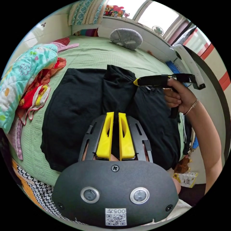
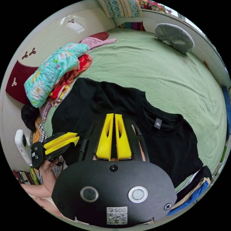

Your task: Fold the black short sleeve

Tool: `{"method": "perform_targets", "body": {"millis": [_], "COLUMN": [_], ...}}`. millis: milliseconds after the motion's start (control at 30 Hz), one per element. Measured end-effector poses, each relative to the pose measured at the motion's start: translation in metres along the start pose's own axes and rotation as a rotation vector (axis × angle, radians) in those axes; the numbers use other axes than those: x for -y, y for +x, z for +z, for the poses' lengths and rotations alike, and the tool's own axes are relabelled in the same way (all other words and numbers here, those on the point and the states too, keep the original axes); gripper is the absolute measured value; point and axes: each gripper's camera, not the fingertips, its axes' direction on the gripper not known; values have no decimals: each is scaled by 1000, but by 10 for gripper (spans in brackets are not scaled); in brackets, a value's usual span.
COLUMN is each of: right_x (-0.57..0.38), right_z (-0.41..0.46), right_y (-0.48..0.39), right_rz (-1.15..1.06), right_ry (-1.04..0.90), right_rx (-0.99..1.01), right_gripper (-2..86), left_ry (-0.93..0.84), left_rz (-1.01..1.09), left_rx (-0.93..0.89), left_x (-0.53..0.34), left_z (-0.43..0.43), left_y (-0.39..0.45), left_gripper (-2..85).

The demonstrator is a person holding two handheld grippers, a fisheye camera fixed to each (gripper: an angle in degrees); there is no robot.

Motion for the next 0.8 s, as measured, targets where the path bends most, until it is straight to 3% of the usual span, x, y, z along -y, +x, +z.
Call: {"method": "perform_targets", "body": {"millis": [167, 300, 367, 567, 800], "right_x": [-6, -15, -23, -31, -4], "right_z": [-7, 6, -2, -27, -12], "right_y": [2, 4, 1, -52, -118], "right_rz": [25, 101, 104, -47, -121], "right_ry": [-3, -50, -7, 96, 130], "right_rx": [-18, -160, -121, -34, -188], "right_gripper": [-15, -8, -2, 9, -11], "left_ry": [-38, -25, 5, 60, 37], "left_rz": [11, 20, 7, -64, -119], "left_rx": [-54, -45, -61, -80, -56], "left_x": [2, 2, 2, 1, 4], "left_z": [2, -6, -13, -24, -20], "left_y": [-4, -7, -12, -30, -35], "left_gripper": [55, 56, 56, 52, 33]}}
